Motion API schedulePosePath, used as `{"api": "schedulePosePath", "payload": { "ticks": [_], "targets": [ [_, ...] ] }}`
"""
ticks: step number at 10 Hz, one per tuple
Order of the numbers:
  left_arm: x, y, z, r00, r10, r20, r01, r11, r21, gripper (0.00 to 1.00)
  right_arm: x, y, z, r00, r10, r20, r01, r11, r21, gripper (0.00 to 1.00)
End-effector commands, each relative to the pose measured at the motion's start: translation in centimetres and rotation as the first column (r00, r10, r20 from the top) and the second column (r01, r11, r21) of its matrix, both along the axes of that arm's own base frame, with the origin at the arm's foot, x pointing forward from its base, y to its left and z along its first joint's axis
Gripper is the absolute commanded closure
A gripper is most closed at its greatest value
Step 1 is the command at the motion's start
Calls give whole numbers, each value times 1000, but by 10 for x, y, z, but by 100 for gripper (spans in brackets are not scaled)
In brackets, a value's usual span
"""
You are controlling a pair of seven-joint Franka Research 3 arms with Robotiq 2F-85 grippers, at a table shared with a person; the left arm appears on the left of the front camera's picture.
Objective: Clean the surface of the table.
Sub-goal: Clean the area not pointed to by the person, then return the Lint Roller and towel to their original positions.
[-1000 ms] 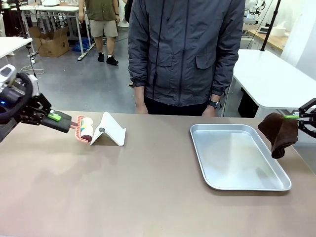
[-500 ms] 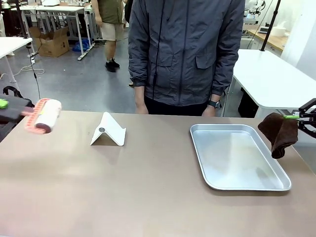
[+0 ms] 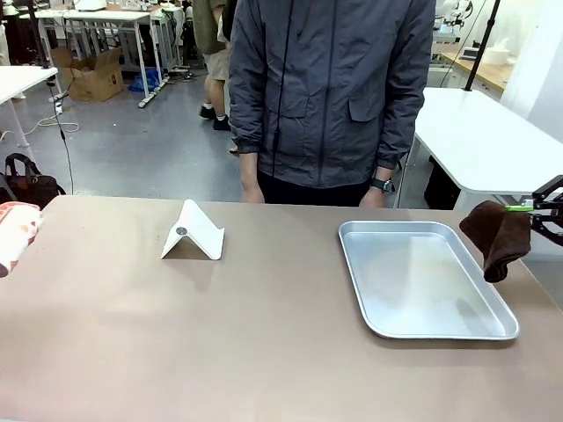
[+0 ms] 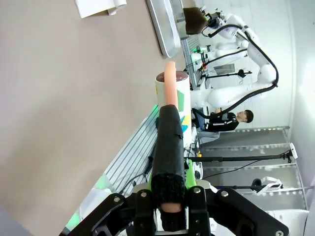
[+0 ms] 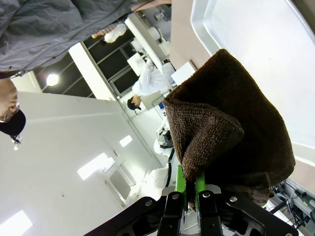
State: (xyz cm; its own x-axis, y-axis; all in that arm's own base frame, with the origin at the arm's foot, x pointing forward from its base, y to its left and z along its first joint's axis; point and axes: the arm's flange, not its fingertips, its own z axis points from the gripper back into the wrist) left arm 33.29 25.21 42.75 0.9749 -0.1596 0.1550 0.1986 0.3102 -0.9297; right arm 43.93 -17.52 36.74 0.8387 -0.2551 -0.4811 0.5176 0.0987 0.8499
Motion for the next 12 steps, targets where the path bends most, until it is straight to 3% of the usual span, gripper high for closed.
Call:
{"api": "schedulePosePath", "payload": {
  "ticks": [1,2,3,12],
  "targets": [
    [-3,23,-8,999,48,22,-46,996,-78,78,2,-1,7,1000,-4,-5,4,1000,17,92],
    [-2,33,-12,995,97,-9,-98,989,-112,78,2,-1,7,1000,-4,-5,4,1000,17,92],
    [-5,12,-10,1000,27,-1,-27,999,-18,78,2,-1,7,1000,-4,-5,4,1000,17,92],
    [-5,12,-10,1000,27,-1,-27,999,-18,78,2,-1,7,1000,-4,-5,4,1000,17,92]
  ]
}}
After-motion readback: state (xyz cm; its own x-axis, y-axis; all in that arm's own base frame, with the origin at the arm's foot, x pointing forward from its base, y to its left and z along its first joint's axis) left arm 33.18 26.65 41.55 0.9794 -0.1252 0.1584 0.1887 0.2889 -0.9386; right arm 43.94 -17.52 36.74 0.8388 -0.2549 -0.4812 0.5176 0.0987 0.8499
